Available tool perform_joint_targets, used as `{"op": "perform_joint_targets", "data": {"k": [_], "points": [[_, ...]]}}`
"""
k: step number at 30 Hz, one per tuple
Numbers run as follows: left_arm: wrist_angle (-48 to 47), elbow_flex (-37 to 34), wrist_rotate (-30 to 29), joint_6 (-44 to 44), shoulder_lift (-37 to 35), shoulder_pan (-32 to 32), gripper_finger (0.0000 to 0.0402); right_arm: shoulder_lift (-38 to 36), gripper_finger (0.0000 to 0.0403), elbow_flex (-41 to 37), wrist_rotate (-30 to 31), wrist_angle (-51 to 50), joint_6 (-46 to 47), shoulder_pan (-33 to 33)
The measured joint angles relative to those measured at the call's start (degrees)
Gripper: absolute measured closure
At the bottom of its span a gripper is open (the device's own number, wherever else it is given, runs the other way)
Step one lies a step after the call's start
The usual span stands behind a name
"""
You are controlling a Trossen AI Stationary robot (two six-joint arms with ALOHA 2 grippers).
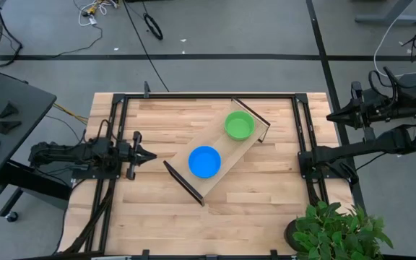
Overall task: Pick & Place Mini bowls
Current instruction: Return to Home Position
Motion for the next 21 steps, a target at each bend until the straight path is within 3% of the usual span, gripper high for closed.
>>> {"op": "perform_joint_targets", "data": {"k": [21], "points": [[1.0, 0.0, 0.2, 0.0, 0.0, 0.0, 0.0369, 0.0, 0.0380, 0.0, 0.0, 0.0, 0.0, 0.0]]}}
